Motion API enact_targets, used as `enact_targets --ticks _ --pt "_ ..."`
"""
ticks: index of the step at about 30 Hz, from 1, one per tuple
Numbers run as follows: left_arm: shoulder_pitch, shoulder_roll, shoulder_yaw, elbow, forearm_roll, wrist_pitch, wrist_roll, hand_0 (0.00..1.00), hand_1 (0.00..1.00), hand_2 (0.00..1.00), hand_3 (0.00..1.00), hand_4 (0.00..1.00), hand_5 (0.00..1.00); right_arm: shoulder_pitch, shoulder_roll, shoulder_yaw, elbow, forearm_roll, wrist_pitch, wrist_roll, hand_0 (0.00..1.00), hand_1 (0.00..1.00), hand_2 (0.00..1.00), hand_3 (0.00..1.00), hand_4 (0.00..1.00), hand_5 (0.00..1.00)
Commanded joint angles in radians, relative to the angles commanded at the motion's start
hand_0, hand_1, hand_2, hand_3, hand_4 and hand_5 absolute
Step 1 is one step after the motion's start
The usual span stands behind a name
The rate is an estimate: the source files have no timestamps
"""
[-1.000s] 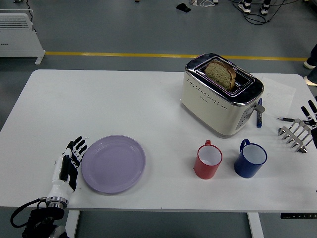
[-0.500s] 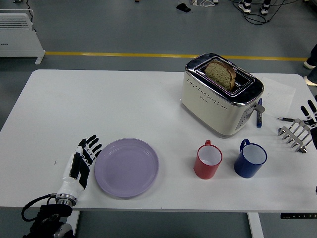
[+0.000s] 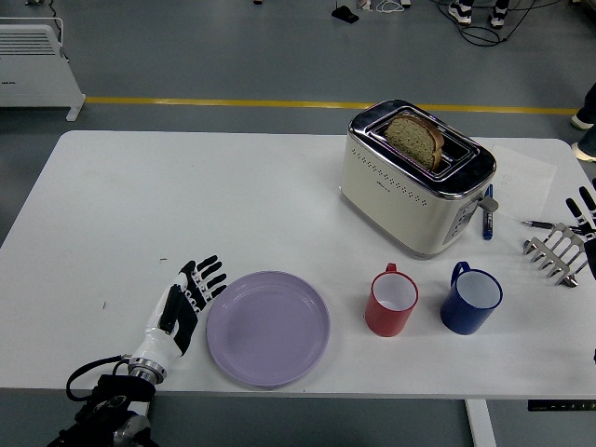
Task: Push plate across desktop,pick up the break from the machine,place the break in the plate
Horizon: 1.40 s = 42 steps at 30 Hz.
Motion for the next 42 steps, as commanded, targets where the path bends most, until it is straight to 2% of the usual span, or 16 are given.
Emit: enact_targets --ticks 13,17,20,24,28,31,32,36,37,38,39,42 --pt "-0.034 -0.014 0.042 0.040 -0.017 -0.025 0.009 0.752 0.793 0.830 0.792 0.542 0.998 -0.008 0.003 -0.001 0.000 0.000 0.000 0.001 0.739 0.702 0.719 0.681 0.477 0.510" --pt "-0.031 -0.018 0.028 0.034 -0.005 -0.008 0.001 0.750 0.792 0.827 0.790 0.543 0.998 -0.010 0.003 -0.001 0.005 -0.003 -0.001 0.001 0.738 0.702 0.719 0.681 0.477 0.510" --pt "-0.014 -0.018 -0.019 0.016 0.025 0.030 -0.012 0.759 0.792 0.825 0.784 0.541 0.998 -0.013 0.000 -0.009 0.028 -0.027 -0.009 0.004 0.739 0.704 0.719 0.681 0.477 0.510" --pt "0.007 -0.018 -0.102 -0.010 0.055 0.055 -0.018 0.759 0.792 0.825 0.784 0.541 0.998 -0.014 -0.007 -0.020 0.064 -0.071 -0.020 0.008 0.739 0.704 0.719 0.681 0.477 0.510" --pt "0.029 -0.018 -0.201 -0.060 0.087 0.072 -0.018 0.764 0.792 0.823 0.781 0.543 0.998 0.004 -0.038 -0.064 0.133 -0.183 -0.061 0.026 0.745 0.715 0.726 0.692 0.480 0.498" --pt "0.040 -0.018 -0.288 -0.106 0.105 0.080 -0.017 0.764 0.792 0.823 0.781 0.543 0.998 0.052 -0.086 -0.131 0.182 -0.312 -0.125 0.045 0.745 0.715 0.726 0.692 0.480 0.498" --pt "0.042 -0.018 -0.310 -0.117 0.109 0.081 -0.016 0.763 0.788 0.822 0.778 0.546 0.998 0.070 -0.101 -0.152 0.191 -0.350 -0.145 0.045 0.785 0.773 0.792 0.809 0.598 0.400" --pt "0.046 -0.018 -0.406 -0.164 0.118 0.089 -0.013 0.763 0.788 0.822 0.778 0.546 0.998 0.187 -0.182 -0.265 0.194 -0.519 -0.221 0.013 0.785 0.773 0.792 0.809 0.598 0.400" --pt "0.046 -0.018 -0.425 -0.170 0.118 0.091 -0.014 0.763 0.788 0.822 0.778 0.546 0.998 0.223 -0.199 -0.296 0.188 -0.558 -0.231 0.002 0.785 0.773 0.792 0.809 0.598 0.400" --pt "0.046 -0.018 -0.432 -0.173 0.118 0.091 -0.014 0.765 0.785 0.822 0.772 0.547 0.998 0.249 -0.206 -0.315 0.186 -0.604 -0.235 -0.003 0.831 0.818 0.857 0.858 0.730 0.316" --pt "0.045 -0.018 -0.458 -0.181 0.123 0.092 -0.013 0.765 0.785 0.822 0.772 0.547 0.998 0.288 -0.228 -0.354 0.167 -0.643 -0.240 -0.034 0.831 0.818 0.857 0.858 0.730 0.316" --pt "0.043 -0.018 -0.487 -0.189 0.127 0.094 -0.011 0.765 0.785 0.822 0.772 0.547 0.998 0.408 -0.242 -0.449 0.139 -0.773 -0.230 -0.103 0.831 0.818 0.857 0.858 0.730 0.316"
